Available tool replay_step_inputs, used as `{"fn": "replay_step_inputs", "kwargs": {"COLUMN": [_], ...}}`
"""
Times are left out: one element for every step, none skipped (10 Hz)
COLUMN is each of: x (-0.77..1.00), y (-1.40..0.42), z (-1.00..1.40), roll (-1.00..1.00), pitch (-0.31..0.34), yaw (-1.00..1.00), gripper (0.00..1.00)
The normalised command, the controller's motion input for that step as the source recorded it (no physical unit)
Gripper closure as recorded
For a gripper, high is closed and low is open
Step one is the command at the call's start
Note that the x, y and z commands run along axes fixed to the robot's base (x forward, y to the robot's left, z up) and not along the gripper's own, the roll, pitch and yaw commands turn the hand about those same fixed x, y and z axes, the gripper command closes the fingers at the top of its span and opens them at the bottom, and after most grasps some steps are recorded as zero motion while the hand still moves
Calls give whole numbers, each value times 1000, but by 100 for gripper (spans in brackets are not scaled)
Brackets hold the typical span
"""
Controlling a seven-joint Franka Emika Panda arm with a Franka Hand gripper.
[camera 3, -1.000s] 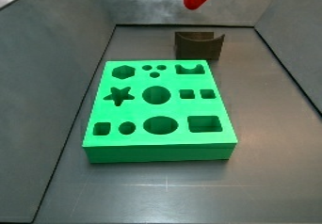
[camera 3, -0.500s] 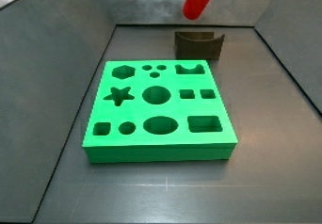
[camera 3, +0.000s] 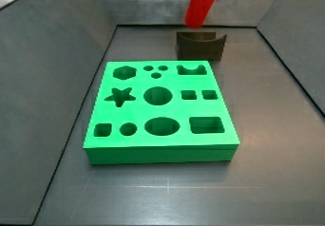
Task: Pick up the round object. Move up. Place the round object on the fixture. Regrasp the round object. Move to above the board. Insert the round object.
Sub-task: Place the round object on the fixture.
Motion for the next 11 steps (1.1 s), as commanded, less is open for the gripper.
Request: {"fn": "replay_step_inputs", "kwargs": {"x": [105, 110, 114, 118, 109, 100, 70, 63, 52, 52, 52], "y": [32, 33, 34, 37, 31, 21, 5, 0, -4, -5, -4], "z": [-1000, -1000, -1000, -1000, -831, -715, -483, -410, -306, -264, -240], "roll": [-133, -114, -90, -81, -67, -69, -66, -65, -62, -61, -63], "pitch": [-76, -82, -100, -100, -86, -80, -60, -53, -47, -43, -41], "yaw": [-108, -88, -45, -33, -5, 4, 20, 25, 21, 15, 9], "gripper": [100, 100, 100, 100, 100, 100, 100, 100, 100, 100, 100]}}
